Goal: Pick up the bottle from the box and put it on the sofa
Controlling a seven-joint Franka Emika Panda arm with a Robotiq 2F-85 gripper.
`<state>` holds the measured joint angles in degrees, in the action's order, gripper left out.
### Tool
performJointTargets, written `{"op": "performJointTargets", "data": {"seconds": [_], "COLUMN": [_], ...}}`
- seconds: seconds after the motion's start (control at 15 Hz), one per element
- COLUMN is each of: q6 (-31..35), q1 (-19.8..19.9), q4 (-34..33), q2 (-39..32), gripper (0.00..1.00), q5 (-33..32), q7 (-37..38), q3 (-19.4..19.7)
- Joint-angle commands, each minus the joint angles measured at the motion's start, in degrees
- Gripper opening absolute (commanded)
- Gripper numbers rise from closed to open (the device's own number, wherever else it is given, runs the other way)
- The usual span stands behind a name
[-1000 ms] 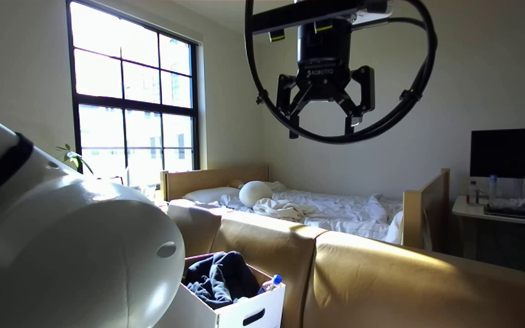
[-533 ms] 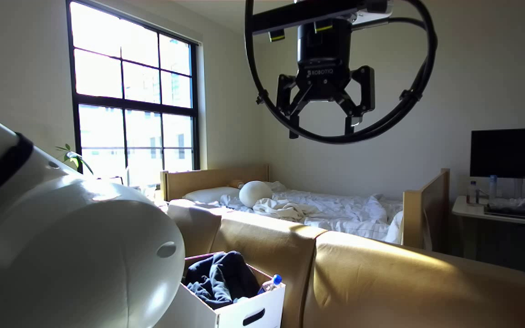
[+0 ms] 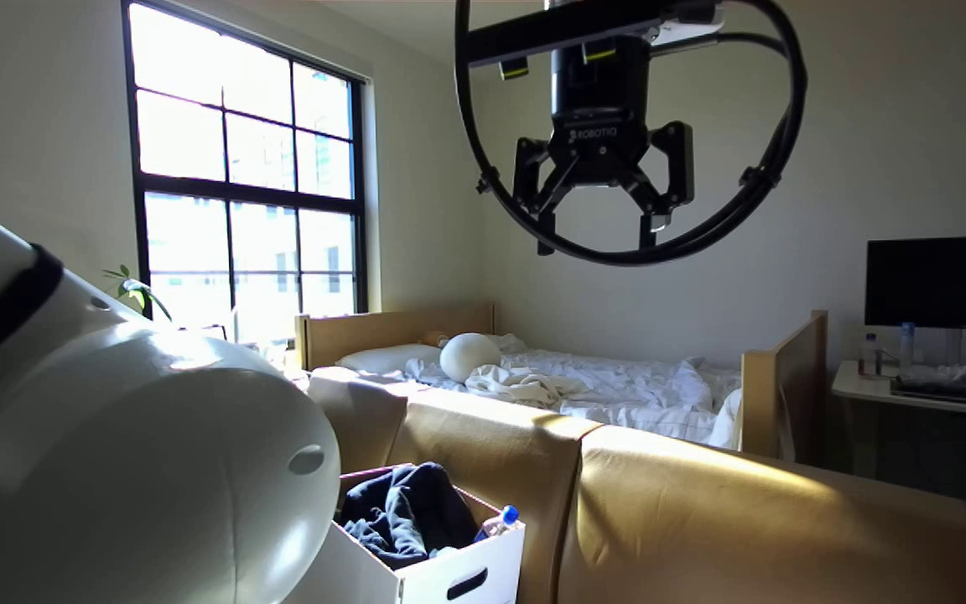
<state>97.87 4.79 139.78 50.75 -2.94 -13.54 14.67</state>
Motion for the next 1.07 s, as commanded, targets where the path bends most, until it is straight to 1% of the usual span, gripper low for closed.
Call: {"op": "performJointTargets", "data": {"seconds": [0.0, 0.07, 0.13, 0.2, 0.33, 0.47, 0.53, 0.67, 0.73, 0.8, 0.87, 0.93, 1.0], "q6": [8.8, 15.2, 20.2, 25.0, 30.7, 35.2, 38.7, 40.6, 41.8, 43.6, 44.5, 45.4, 42.9], "q1": [-0.8, -0.9, -1.5, -2.8, -5.9, -9.9, -10.1, -12.6, -14.2, -15.4, -17.1, -17.9, -14.0], "q4": [-1.1, -0.2, 0.3, 0.8, 1.0, 2.0, 3.1, 4.0, 4.3, 4.2, 3.5, 2.6, 4.4], "q2": [-6.8, -8.9, -10.6, -13.5, -18.8, -24.2, -27.3, -33.3, -36.3, -39.6, -43.1, -46.5, -40.8], "gripper": [1.0, 1.0, 1.0, 1.0, 1.0, 1.0, 1.0, 1.0, 1.0, 1.0, 1.0, 1.0, 1.0], "q5": [-1.4, -2.2, -1.5, 0.8, 5.3, 11.8, 12.8, 17.9, 20.8, 23.6, 28.1, 31.5, 26.8], "q7": [-1.8, -1.7, -1.8, -1.5, -2.2, -3.6, -2.7, -3.2, -4.8, -6.1, -9.1, -10.4, -6.7], "q3": [0.1, -0.4, 0.0, 0.3, 0.5, 0.6, -0.9, -1.5, -2.1, -3.2, -4.0, -5.8, -6.7]}}
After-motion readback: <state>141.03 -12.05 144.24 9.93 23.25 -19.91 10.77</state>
